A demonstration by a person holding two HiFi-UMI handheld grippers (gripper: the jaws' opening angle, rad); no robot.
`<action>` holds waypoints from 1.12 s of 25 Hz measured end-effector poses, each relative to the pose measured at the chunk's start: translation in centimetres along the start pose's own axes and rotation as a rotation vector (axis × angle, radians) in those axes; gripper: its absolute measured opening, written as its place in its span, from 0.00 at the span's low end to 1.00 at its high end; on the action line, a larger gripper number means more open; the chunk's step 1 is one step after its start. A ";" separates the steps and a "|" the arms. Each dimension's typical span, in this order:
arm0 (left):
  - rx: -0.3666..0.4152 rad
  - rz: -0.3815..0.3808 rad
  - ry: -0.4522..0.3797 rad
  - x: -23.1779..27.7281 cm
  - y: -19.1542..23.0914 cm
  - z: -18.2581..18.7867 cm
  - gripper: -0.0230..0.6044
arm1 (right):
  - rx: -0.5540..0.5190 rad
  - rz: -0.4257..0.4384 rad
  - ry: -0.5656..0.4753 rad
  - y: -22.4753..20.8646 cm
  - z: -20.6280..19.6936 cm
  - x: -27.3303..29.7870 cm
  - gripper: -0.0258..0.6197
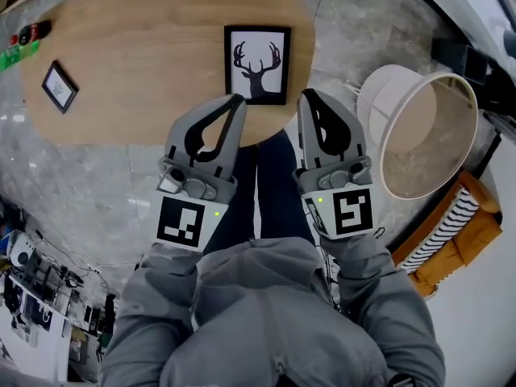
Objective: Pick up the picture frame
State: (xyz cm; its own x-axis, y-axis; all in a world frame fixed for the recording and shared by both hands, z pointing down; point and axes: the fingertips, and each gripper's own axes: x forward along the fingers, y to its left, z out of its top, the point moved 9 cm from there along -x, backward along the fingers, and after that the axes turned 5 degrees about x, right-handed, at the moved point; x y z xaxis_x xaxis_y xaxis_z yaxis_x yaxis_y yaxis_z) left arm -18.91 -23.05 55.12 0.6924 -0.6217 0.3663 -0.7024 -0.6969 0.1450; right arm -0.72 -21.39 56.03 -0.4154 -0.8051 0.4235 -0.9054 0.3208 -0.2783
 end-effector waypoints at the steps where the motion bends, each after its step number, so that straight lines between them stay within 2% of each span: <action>1: -0.007 -0.001 0.010 0.6 0.0 -1.1 0.06 | 0.001 0.000 0.005 -0.4 -0.9 0.4 0.09; 6: -0.042 0.001 0.039 3.4 0.2 -6.0 0.06 | -0.007 -0.014 0.015 -2.5 -4.7 2.4 0.09; 10: 0.050 -0.014 0.072 5.1 0.3 -9.1 0.06 | -0.022 -0.018 0.033 -4.1 -7.5 3.7 0.09; 13: 0.056 -0.007 0.085 6.4 0.2 -11.4 0.06 | -0.029 -0.011 0.042 -5.7 -9.5 4.3 0.09; 18: -0.014 0.042 0.115 8.3 0.4 -14.6 0.06 | -0.031 0.010 0.069 -7.6 -12.1 4.9 0.09; 22: -0.086 0.053 0.132 8.9 1.2 -16.8 0.06 | -0.032 0.024 0.112 -8.0 -13.7 5.4 0.09; 28: -0.143 0.069 0.181 9.7 2.3 -19.6 0.06 | -0.049 0.030 0.127 -8.6 -15.5 6.4 0.09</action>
State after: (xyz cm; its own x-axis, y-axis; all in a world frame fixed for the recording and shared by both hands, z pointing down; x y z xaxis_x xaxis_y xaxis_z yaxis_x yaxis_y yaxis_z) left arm -17.01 -23.64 77.03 0.6102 -0.5829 0.5366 -0.7721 -0.5895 0.2375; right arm 3.04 -21.54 74.50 -0.4471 -0.7264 0.5219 -0.8944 0.3700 -0.2512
